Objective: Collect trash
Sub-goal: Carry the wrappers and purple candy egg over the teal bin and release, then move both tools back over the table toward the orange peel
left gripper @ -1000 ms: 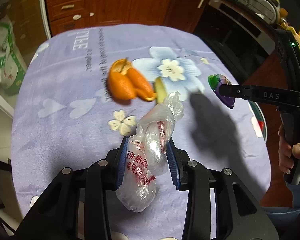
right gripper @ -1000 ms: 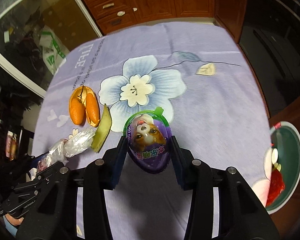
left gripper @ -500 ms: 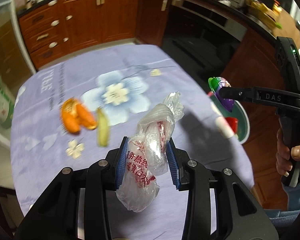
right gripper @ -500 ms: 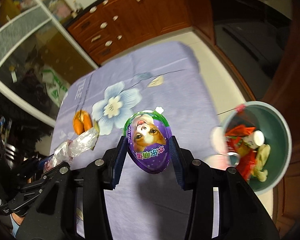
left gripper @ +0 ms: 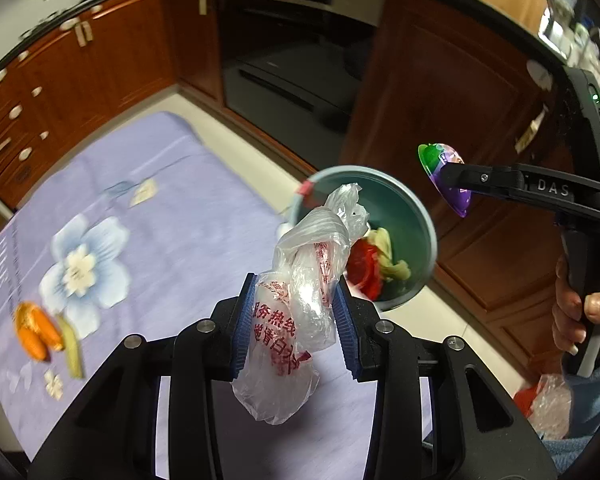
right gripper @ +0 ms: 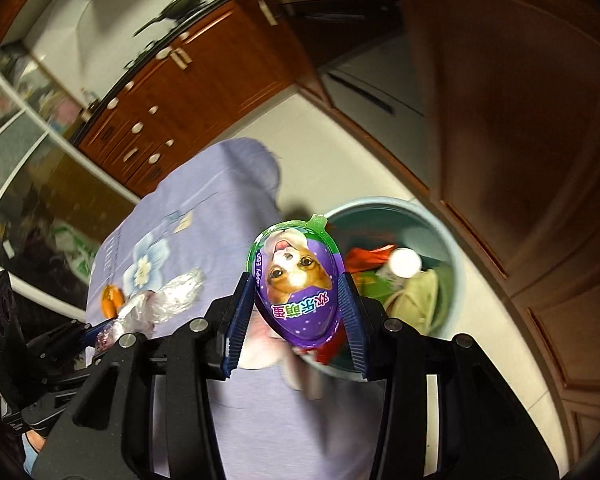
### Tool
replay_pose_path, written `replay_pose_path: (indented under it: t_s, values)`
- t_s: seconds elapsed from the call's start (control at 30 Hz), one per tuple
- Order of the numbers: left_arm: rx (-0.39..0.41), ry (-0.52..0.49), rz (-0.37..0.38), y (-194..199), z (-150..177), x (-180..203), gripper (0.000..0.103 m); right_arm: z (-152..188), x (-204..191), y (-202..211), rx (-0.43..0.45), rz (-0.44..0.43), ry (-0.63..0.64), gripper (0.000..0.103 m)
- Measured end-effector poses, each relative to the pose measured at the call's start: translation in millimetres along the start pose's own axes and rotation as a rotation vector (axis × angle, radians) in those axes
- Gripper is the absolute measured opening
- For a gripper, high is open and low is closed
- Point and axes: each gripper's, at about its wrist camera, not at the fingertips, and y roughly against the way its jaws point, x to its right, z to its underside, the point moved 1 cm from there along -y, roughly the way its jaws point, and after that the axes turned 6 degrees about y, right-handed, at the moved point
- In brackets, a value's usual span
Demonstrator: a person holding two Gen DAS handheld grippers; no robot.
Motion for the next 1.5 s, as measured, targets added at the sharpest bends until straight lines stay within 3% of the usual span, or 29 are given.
replay_pose_path:
  t_s: [0.4,0.67,0.97,1.2,1.23,1.27,1.33,1.5]
  values:
    - [-0.095,-0.077,0.030,-74,-32,56,0.039,-3,64,-5,-0.020,0.024,-0.082,0.041]
    - [-0.122,-0.065,0.053,-109,-49,67,0.063,-10,86,-7,-0.031,0.058,-0.107,0.041]
    - [-0.115,-0.028,0.024,-108,-47,48,0.088,-14,79,-30,-0.067,0.050,-0.098,0.042]
    - [-0.106,-0.004,0.022,-95,-39,37,0.094,-14,68,-44,-0.100,0.039,-0.079,0.043]
    - [-0.106,0.001,0.023,-94,-38,35,0.094,-13,65,-46,-0.108,0.036,-0.075,0.046]
    - [-0.107,0.005,0.025,-93,-37,34,0.095,-13,64,-48,-0.116,0.031,-0.077,0.061]
    - [-0.105,0.010,0.026,-89,-35,33,0.096,-12,61,-49,-0.116,0.028,-0.080,0.071]
    - [-0.103,0.021,0.025,-83,-31,28,0.098,-11,58,-50,-0.131,0.040,-0.099,0.078]
